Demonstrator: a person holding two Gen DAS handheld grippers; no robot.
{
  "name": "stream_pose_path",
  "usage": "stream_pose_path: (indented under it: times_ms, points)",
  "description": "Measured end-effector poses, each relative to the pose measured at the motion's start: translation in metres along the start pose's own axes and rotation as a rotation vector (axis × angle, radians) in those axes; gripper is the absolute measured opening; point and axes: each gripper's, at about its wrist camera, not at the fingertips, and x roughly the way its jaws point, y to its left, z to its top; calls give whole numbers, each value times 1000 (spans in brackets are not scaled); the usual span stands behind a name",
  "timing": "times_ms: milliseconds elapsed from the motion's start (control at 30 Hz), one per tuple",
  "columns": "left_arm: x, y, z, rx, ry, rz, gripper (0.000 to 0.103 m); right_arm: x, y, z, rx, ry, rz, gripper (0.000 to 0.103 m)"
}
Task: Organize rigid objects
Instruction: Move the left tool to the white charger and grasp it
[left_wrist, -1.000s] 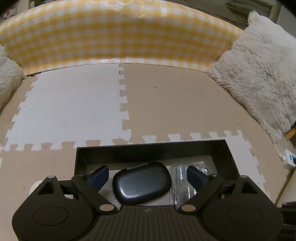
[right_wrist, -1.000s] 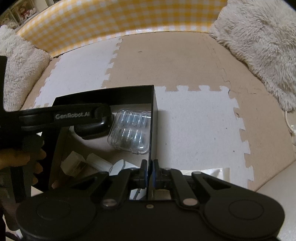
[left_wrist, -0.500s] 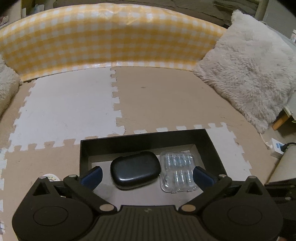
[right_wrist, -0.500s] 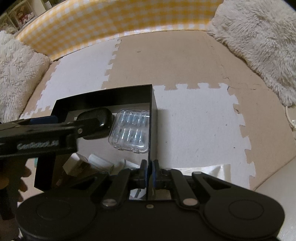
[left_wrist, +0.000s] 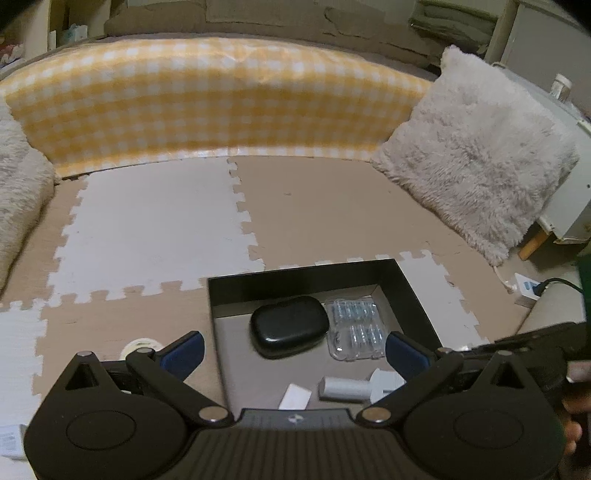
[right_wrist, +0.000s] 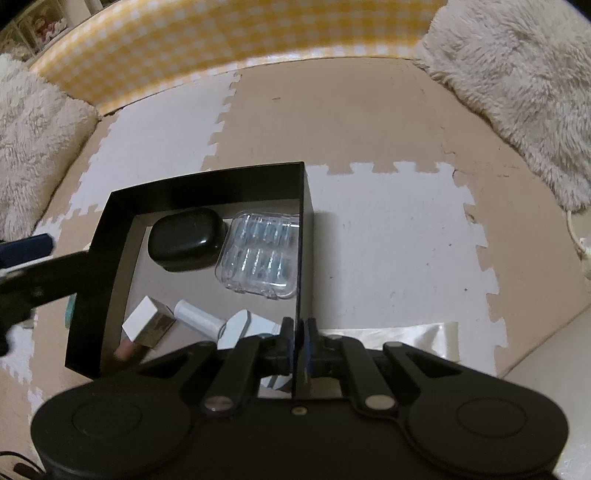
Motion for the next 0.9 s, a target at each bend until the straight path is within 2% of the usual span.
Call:
stream_pose_path:
  times_ms: [267,500,733,900]
  points:
    - [-41,24,-10,35,-49,-5,103,1,0,1,-7,-2,-4,6]
    - [-63,55,-22,14,-66,8,103,1,1,1,-15,-2,-7,6]
    - [-71,101,-34,-37,-51,64,103,1,1,0,-23,-3,-11,6]
    - [-74,135,-42,-28,-30,129,103,1,1,0,-26,-1,-12,6]
